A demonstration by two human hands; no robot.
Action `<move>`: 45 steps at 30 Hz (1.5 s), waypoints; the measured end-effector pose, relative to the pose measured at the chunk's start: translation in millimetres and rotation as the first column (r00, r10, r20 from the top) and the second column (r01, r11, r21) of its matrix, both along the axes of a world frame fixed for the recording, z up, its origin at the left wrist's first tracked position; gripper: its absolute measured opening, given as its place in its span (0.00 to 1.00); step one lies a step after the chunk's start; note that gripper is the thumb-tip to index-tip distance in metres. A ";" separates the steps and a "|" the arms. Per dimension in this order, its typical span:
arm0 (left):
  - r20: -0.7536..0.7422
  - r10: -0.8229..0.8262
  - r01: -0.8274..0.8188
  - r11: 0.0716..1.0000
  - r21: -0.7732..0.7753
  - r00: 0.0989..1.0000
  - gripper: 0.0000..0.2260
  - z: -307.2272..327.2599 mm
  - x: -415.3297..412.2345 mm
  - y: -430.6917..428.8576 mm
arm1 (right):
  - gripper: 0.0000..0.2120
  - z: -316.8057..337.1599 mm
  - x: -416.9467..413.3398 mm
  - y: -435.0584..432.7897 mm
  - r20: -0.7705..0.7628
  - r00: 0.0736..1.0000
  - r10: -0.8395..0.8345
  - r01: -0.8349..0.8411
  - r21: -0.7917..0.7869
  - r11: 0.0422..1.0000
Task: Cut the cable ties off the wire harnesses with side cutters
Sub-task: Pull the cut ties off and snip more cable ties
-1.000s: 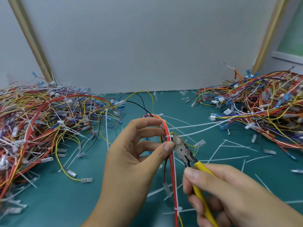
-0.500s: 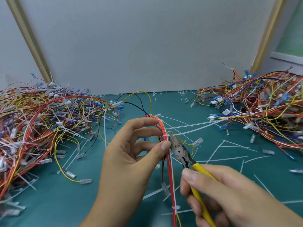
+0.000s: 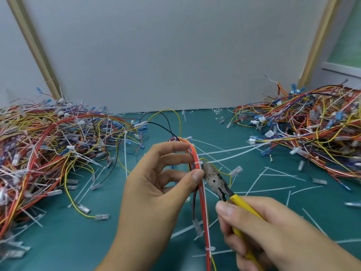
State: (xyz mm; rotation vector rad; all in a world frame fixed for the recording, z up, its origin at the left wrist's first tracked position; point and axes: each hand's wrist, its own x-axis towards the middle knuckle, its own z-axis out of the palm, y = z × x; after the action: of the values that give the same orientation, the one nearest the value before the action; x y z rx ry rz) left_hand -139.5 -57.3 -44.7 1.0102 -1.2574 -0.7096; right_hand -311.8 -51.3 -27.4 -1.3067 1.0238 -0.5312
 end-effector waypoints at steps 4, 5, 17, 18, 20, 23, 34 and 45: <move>0.011 -0.008 0.008 1.000 -0.008 1.000 0.16 -0.1 0.1 -0.1 | 0.25 -0.1 -0.3 -0.8 -0.001 1.000 0.003 -0.003 0.002 1.000; 0.008 -0.006 0.006 1.000 -0.010 1.000 0.16 -0.1 0.6 -0.6 | 0.25 -0.4 -0.8 -1.0 0.001 1.000 -0.001 0.001 0.002 1.000; 0.129 -0.088 0.099 0.992 -0.081 0.988 0.16 -3.8 -6.1 0.1 | 0.16 5.4 -6.0 -9.6 0.368 0.886 -0.281 0.376 -0.216 0.901; 0.191 -0.096 0.116 0.988 -0.099 0.977 0.17 -4.8 -8.6 1.9 | 0.17 5.3 -6.2 -9.7 0.377 0.881 -0.287 0.393 -0.242 0.887; 0.301 -0.127 0.166 0.980 -0.111 0.945 0.18 -6.5 -11.9 4.7 | 0.18 4.0 -7.4 -9.5 0.346 0.887 -0.306 0.417 -0.313 0.853; 0.429 -0.182 0.249 0.963 -0.105 0.885 0.20 -7.9 -13.5 6.9 | 0.15 0.2 -9.6 -11.1 0.274 0.902 -0.333 0.419 -0.368 0.830; 0.131 -0.469 0.463 0.883 0.080 0.873 0.15 -2.8 -8.8 4.9 | 0.06 -10.5 -14.8 -21.4 0.267 0.891 -0.367 0.431 -0.240 0.870; -0.172 -0.358 0.396 0.796 0.458 0.918 0.20 3.0 -11.0 2.6 | 0.10 -10.3 -11.8 -18.7 0.200 0.931 -0.304 0.358 -0.356 0.863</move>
State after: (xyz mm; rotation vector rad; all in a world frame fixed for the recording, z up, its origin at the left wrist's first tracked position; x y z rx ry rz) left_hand -150.5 -54.7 -41.7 1.1272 -1.2537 -1.4220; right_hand -323.6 -70.0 -37.7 -1.4185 1.0688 -1.1211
